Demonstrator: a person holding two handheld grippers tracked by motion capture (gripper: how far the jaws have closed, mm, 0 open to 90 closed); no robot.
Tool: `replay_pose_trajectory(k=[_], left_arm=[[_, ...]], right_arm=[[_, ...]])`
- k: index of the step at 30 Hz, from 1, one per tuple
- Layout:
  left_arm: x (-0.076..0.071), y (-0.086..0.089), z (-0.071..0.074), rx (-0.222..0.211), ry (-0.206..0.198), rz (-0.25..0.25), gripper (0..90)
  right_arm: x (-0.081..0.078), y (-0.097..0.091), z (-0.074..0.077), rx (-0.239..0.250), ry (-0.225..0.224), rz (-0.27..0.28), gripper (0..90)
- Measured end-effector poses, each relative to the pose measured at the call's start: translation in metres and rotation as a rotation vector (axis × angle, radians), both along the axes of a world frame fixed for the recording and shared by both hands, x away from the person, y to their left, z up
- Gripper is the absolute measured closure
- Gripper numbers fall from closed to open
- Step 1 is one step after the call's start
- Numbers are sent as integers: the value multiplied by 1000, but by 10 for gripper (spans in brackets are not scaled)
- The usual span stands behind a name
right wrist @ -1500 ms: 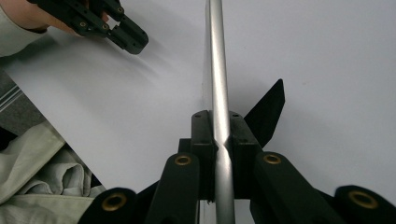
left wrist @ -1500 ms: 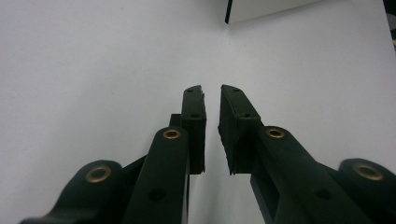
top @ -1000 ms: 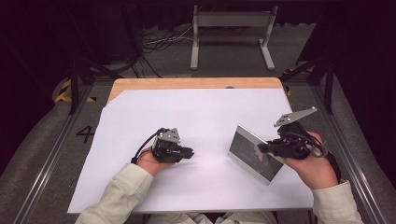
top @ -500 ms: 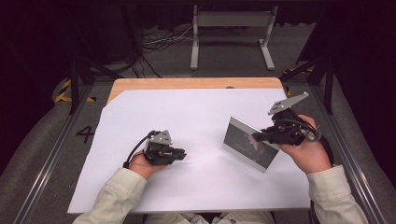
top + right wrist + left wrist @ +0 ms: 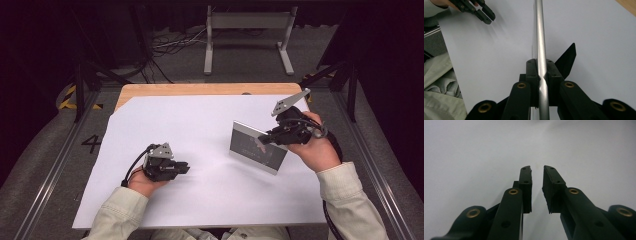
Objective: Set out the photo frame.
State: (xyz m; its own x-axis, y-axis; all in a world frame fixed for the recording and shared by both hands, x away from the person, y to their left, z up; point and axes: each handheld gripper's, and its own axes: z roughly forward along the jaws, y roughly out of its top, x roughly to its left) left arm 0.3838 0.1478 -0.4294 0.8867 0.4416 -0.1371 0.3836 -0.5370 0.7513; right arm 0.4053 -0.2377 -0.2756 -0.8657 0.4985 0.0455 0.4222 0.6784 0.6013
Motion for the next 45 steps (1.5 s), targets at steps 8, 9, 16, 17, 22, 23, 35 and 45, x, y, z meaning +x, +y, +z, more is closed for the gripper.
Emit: replay_pose_trajectory(k=[8,9,16,17,22,23,35,45], left_arm=[[-8,14,-1,-3,2,42,774],[-9,15,-1,-2,1,46,774],[-13,25,1,-7,-6,73,768],[-14,26,1,-11,-4,78,768],[-15,30,1,-10,-6,88,765],[-15,30,1,-10,-6,89,763],[-13,30,2,-12,-8,84,761],[-13,29,2,-19,0,79,758]], right_arm=[[13,16,0,-32,-22,70,841],[15,18,0,-31,-17,75,841],[25,28,0,-36,-12,105,841],[26,29,0,-40,-13,112,841],[32,33,1,-36,-7,139,841],[34,35,1,-32,-2,147,841],[45,47,-2,-41,14,233,841],[55,48,-7,-43,35,283,841]])
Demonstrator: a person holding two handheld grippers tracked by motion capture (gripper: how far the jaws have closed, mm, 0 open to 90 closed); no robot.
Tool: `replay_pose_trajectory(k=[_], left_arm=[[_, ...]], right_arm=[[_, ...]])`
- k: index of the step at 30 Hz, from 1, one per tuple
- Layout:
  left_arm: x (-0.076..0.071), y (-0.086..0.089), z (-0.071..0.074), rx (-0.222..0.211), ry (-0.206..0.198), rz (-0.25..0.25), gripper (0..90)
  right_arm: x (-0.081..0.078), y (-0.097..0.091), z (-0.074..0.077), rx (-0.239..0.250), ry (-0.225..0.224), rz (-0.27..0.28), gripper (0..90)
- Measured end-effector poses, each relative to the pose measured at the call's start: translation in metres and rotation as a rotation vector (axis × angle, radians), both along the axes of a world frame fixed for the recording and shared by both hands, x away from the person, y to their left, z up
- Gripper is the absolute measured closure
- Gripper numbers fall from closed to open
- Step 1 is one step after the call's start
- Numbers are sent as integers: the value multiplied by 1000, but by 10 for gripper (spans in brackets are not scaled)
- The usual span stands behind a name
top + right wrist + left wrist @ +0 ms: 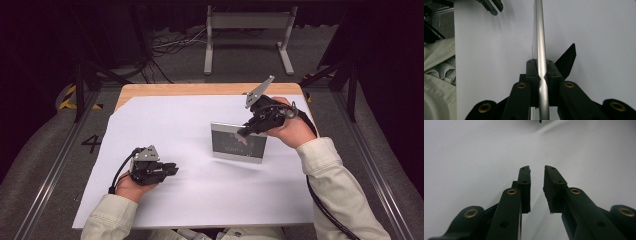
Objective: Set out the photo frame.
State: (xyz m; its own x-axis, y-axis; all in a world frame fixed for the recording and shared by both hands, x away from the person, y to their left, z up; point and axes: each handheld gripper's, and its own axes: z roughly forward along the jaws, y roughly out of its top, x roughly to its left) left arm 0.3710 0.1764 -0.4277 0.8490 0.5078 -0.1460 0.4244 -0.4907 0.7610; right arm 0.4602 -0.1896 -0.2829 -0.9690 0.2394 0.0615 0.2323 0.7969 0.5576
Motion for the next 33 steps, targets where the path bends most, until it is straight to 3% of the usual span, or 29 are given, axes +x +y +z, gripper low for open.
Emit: replay_pose_trajectory(k=[6,20,29,33], left_arm=[[1,0,-1,0,1,-1,759],[1,-2,-1,0,6,-4,758],[2,-4,-2,4,7,-11,753],[3,-5,-2,6,7,-14,753]], right_arm=[[5,-2,-4,22,16,46,840],[11,-4,-12,24,37,151,840],[11,-6,-18,-4,29,168,833],[12,-8,-19,-22,4,155,813]])
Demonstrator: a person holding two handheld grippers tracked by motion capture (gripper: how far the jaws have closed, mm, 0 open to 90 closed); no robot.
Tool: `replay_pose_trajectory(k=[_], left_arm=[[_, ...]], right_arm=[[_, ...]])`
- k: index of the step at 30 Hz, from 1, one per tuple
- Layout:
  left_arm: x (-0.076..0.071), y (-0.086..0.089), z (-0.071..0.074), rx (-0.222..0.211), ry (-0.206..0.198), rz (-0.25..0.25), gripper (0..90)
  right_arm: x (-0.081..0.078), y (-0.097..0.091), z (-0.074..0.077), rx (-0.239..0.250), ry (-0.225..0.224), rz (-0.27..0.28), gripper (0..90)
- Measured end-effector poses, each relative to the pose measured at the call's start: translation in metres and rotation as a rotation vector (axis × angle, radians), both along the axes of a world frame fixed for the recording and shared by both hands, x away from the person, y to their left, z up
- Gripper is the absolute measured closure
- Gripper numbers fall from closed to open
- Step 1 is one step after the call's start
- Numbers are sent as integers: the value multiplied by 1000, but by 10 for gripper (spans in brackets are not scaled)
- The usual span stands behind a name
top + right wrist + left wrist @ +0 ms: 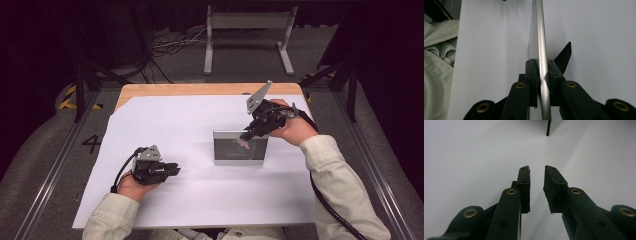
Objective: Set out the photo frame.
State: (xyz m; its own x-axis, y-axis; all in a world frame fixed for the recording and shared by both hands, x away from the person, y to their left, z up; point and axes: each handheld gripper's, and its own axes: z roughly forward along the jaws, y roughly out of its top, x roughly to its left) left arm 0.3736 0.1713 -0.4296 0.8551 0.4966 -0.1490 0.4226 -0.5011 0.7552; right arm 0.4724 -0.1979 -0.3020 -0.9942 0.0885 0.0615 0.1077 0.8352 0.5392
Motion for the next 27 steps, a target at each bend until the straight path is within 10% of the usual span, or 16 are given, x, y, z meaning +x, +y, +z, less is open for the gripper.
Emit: replay_pose_trajectory(k=[9,18,27], left_arm=[[1,-1,0,0,1,-5,752],[1,-2,0,-6,1,-7,749],[3,-1,1,-9,-5,5,736]], right_arm=[[0,-5,-2,0,-39,-23,779],[-2,-10,-1,72,-89,-94,436],[-9,-21,6,129,-126,-148,341]])
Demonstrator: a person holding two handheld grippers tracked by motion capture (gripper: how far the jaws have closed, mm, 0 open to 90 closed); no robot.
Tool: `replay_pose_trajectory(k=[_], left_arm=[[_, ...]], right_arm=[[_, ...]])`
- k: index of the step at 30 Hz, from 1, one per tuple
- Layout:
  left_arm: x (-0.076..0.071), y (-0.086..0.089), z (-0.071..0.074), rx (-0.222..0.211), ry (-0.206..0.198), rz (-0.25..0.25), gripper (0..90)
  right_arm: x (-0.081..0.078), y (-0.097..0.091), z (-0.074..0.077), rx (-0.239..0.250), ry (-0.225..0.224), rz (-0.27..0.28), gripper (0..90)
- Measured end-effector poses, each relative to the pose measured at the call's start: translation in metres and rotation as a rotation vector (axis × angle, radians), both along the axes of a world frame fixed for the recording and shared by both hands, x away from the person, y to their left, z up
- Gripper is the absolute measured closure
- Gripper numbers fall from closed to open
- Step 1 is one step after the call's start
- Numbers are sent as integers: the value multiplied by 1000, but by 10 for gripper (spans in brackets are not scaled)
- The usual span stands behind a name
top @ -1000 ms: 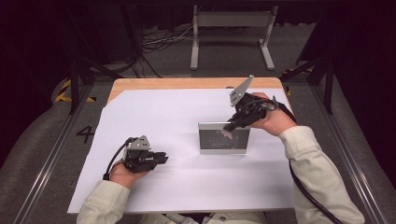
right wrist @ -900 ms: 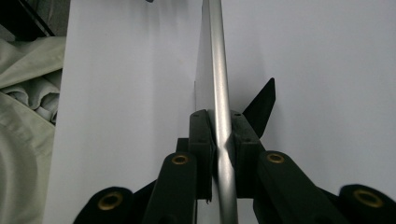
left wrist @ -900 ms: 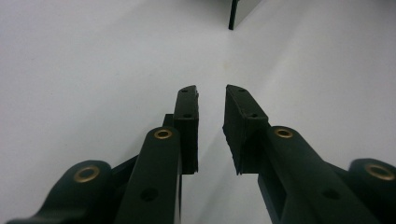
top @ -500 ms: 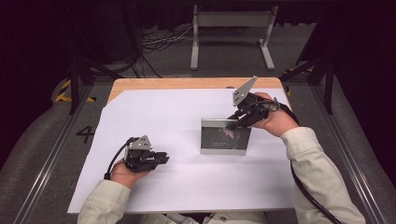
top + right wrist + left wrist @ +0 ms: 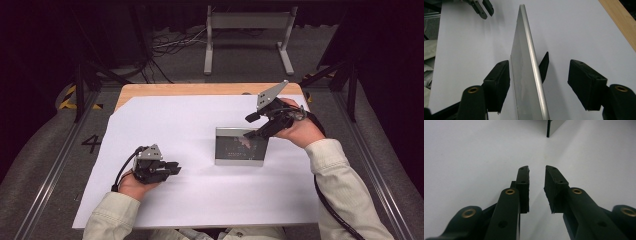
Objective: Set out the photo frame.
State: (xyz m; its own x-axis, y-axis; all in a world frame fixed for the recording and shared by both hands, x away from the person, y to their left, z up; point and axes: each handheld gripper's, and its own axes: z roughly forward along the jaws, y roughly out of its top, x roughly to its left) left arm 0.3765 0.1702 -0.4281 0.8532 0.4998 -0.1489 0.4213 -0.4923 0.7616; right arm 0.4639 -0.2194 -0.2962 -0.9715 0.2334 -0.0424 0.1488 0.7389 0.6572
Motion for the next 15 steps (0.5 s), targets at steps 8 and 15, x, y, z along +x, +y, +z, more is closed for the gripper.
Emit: replay_pose_trajectory(k=[8,15], left_arm=[[4,-1,1,2,-14,5,684],[10,-3,1,-12,-6,0,671]], right_arm=[[-11,-15,7,20,-22,-27,316],[-20,-34,10,39,-24,-72,299]])
